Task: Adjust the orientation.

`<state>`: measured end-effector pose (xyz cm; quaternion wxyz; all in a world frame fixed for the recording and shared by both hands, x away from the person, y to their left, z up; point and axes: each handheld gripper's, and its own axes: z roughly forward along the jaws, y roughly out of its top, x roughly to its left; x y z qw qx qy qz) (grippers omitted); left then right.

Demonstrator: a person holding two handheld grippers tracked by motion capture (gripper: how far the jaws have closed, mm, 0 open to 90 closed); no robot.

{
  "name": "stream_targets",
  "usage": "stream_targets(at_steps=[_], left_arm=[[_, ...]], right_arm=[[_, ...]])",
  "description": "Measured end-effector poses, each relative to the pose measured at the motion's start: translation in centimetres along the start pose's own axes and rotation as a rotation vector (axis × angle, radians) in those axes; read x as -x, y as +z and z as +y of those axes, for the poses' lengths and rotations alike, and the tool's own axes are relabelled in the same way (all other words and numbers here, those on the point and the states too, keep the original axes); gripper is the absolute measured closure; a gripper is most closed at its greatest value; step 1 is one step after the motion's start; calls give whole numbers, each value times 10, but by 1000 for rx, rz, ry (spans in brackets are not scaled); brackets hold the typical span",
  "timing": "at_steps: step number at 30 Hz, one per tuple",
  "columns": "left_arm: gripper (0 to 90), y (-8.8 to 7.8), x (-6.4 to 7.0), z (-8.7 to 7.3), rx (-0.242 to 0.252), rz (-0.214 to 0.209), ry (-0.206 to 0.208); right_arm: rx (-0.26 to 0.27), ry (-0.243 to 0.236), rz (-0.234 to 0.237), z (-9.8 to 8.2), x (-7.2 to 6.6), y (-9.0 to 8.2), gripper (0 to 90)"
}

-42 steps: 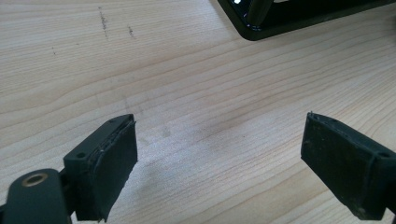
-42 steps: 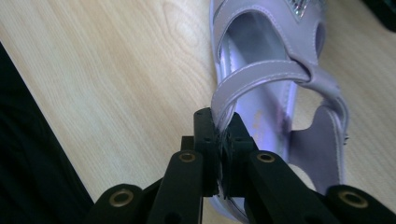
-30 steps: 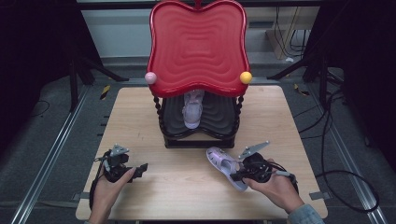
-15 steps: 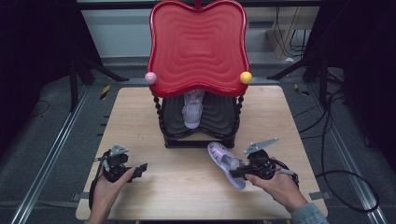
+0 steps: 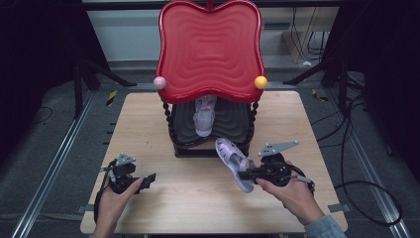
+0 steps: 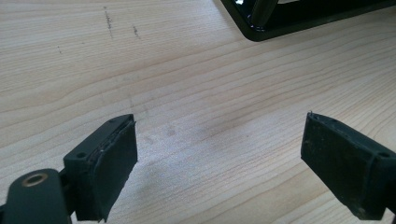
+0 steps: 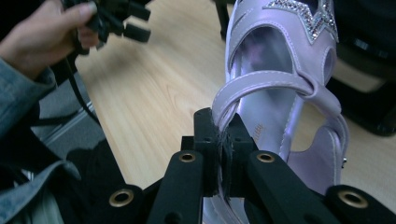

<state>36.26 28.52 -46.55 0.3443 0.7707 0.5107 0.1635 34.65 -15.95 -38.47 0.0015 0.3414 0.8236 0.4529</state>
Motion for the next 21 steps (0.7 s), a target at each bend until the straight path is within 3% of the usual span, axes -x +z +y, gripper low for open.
stream_targets(at_steps=[10, 21], left_arm=[[100, 0, -2, 0, -1, 2, -3], [98, -1, -3, 0, 2, -2, -9]], right_arm=[[75, -1, -58, 18, -4, 1, 870], [118, 12, -111, 35, -8, 7, 870]])
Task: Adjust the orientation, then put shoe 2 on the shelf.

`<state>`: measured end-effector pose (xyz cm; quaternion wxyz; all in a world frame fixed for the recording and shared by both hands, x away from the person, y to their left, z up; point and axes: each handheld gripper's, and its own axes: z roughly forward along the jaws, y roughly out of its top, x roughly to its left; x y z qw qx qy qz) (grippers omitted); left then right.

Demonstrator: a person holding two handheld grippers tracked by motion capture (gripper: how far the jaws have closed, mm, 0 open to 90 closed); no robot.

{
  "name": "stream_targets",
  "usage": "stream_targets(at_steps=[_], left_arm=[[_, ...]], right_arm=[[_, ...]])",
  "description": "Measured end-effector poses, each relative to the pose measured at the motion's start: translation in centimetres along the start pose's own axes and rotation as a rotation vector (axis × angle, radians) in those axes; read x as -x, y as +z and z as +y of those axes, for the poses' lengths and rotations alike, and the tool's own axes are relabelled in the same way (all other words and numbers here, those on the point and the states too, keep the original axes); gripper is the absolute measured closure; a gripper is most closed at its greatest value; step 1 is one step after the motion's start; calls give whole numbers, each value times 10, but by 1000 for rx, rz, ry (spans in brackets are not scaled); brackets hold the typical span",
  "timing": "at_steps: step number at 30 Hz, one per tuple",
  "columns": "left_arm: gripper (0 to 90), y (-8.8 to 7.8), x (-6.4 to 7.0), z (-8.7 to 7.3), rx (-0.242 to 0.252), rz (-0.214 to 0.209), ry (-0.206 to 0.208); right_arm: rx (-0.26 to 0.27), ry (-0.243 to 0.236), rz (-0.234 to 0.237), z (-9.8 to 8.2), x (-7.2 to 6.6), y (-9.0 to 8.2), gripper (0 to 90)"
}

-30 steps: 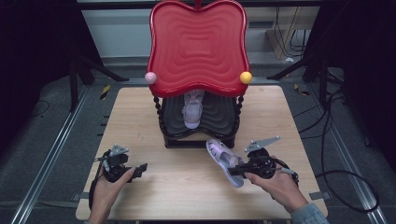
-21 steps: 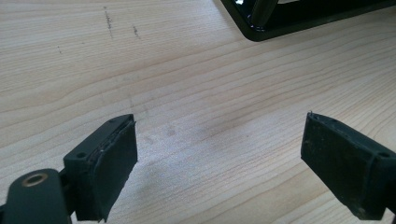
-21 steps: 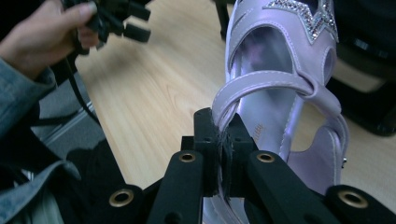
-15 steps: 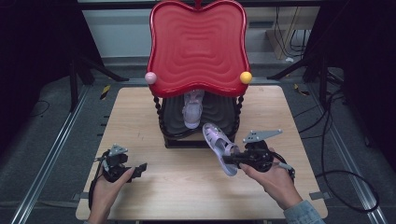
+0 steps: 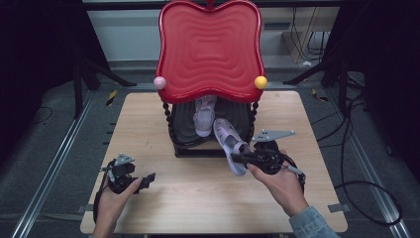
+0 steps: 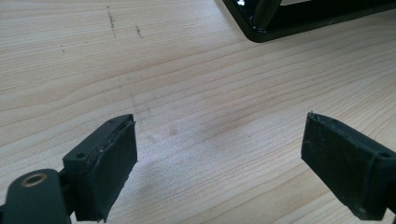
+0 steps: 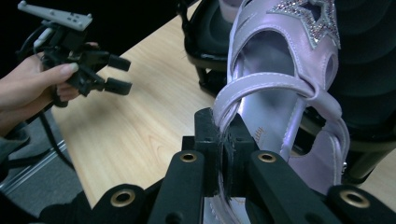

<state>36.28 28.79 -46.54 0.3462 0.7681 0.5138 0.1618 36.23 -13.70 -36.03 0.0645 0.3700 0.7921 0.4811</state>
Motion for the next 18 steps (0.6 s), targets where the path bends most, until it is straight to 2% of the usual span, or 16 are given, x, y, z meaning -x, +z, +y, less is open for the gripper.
stream_targets(at_steps=[8, 18], left_arm=[[98, -2, -2, 0, 6, 2, -7], [99, -5, -2, 1, 11, 4, -7]], right_arm=[[25, 7, -11, 9, -3, 6, 869], [77, 31, -48, 21, -10, 13, 868]])
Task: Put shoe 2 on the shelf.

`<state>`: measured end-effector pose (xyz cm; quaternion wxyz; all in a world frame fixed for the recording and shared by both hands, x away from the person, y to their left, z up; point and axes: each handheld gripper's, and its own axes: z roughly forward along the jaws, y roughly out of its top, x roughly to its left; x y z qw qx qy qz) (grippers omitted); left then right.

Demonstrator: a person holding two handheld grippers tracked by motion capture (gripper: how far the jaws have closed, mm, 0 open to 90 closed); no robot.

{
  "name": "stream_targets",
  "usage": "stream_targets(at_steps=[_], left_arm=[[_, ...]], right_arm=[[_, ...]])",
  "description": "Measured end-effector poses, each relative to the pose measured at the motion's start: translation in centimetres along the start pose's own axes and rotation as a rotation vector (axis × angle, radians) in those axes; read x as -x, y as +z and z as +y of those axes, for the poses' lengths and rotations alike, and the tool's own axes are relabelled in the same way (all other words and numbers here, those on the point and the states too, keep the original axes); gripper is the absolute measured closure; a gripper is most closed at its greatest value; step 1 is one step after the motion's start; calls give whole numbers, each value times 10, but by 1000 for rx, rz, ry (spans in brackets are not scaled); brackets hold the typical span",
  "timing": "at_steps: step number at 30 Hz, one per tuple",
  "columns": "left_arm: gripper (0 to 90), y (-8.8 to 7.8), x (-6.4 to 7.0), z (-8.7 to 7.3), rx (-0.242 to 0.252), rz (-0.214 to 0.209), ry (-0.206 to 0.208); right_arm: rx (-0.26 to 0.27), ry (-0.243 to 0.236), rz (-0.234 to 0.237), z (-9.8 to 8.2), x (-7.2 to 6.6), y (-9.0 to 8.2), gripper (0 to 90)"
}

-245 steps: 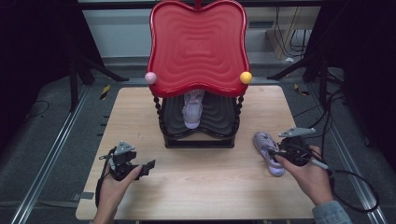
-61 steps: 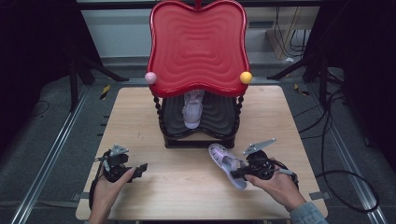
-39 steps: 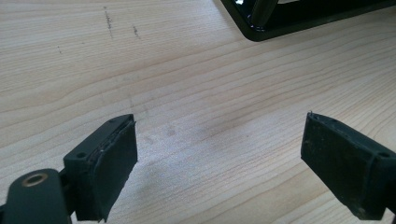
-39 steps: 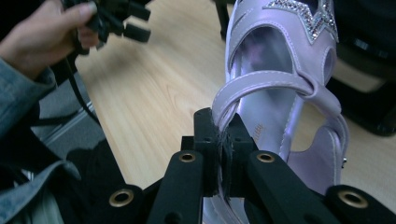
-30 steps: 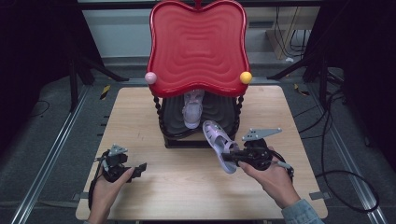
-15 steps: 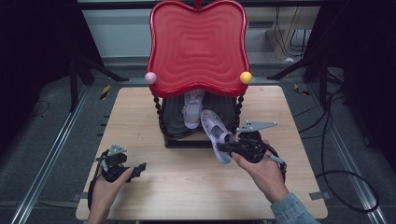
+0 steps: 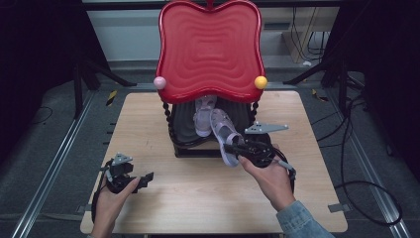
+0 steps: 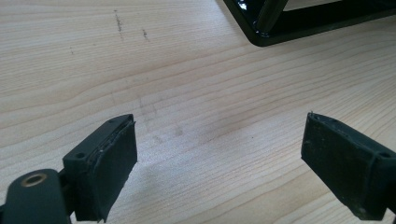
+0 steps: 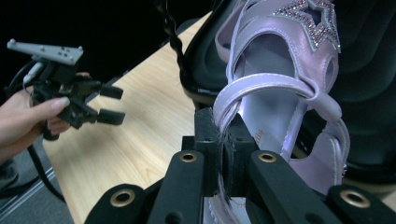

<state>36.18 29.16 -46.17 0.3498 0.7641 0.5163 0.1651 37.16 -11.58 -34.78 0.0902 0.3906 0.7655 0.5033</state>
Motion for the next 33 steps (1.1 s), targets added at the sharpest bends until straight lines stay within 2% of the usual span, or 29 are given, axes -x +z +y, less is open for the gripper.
stream_targets(at_steps=[9, 16, 20, 23, 33], left_arm=[[98, -2, -1, 1, 9, -3, -3], [98, -3, -1, 1, 12, -4, -6], [98, -3, -1, 1, 12, -5, -5], [99, -2, -1, 1, 12, -6, -5], [99, -1, 0, 1, 11, -9, -6]], right_arm=[[57, 30, -70, 8, -4, 7, 868], [86, 23, -138, 13, -6, 12, 868], [92, 44, -175, 16, -4, 19, 867], [98, 37, -213, 17, -4, 24, 867], [166, 41, -315, 21, -1, 42, 867]])
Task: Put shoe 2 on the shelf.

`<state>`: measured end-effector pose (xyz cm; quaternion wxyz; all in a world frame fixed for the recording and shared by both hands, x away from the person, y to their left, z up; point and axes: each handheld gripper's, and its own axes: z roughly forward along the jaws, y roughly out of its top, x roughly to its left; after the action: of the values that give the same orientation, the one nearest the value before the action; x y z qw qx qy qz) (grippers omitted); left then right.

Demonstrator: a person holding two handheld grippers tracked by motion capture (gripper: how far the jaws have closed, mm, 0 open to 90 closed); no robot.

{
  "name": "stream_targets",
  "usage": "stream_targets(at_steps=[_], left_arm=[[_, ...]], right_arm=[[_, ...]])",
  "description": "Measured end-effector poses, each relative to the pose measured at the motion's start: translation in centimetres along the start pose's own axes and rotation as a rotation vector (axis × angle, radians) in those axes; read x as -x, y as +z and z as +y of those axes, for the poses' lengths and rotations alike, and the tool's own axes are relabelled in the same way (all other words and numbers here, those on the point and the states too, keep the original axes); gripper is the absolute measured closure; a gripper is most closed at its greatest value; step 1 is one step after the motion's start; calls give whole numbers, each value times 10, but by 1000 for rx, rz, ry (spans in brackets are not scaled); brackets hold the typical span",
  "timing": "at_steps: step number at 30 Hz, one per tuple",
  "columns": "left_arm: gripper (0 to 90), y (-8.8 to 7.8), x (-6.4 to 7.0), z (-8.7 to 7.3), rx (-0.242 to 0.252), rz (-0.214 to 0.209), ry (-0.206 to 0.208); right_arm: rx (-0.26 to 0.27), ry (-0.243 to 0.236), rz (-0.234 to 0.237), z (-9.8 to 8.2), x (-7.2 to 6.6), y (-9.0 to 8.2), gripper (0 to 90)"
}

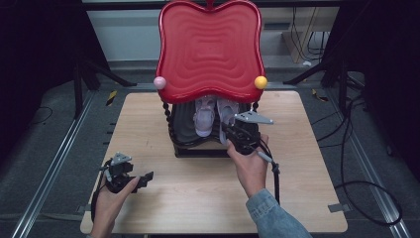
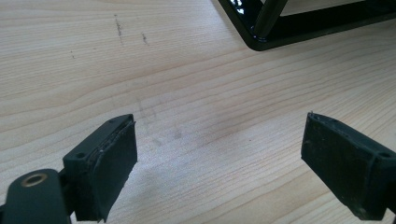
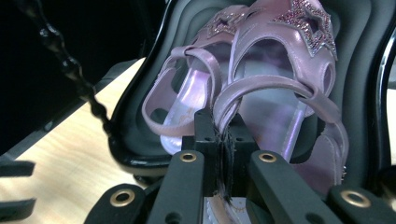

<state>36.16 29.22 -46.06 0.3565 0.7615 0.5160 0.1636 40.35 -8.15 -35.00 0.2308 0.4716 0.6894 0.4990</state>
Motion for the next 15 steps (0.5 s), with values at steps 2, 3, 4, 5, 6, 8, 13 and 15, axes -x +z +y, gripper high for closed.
stream_targets(at_steps=[2, 3, 4, 5, 6, 8, 13, 15], left_arm=[[99, 0, 0, 0, -1, -1, 1], [99, 0, 0, 0, -2, 0, 1], [99, 0, 0, 0, 0, 0, -2], [99, 0, 0, 0, 0, 0, -1], [99, 0, -1, 0, 0, -1, -2], [98, 0, -1, 0, 1, -2, -2], [99, 0, -2, 0, 1, 1, -1], [99, 0, -2, 0, 1, 0, -1]], right_arm=[[6, -2, -12, -1, -2, 3, 866], [10, -7, -20, -1, -3, 6, 866], [16, -12, -29, -2, -3, 8, 866], [20, -17, -39, -2, -4, 10, 866], [23, -21, -47, -3, -4, 12, 866], [28, -23, -58, -4, -5, 15, 866], [32, -25, -88, -7, -4, 23, 866], [32, -25, -96, -8, -3, 26, 866]])
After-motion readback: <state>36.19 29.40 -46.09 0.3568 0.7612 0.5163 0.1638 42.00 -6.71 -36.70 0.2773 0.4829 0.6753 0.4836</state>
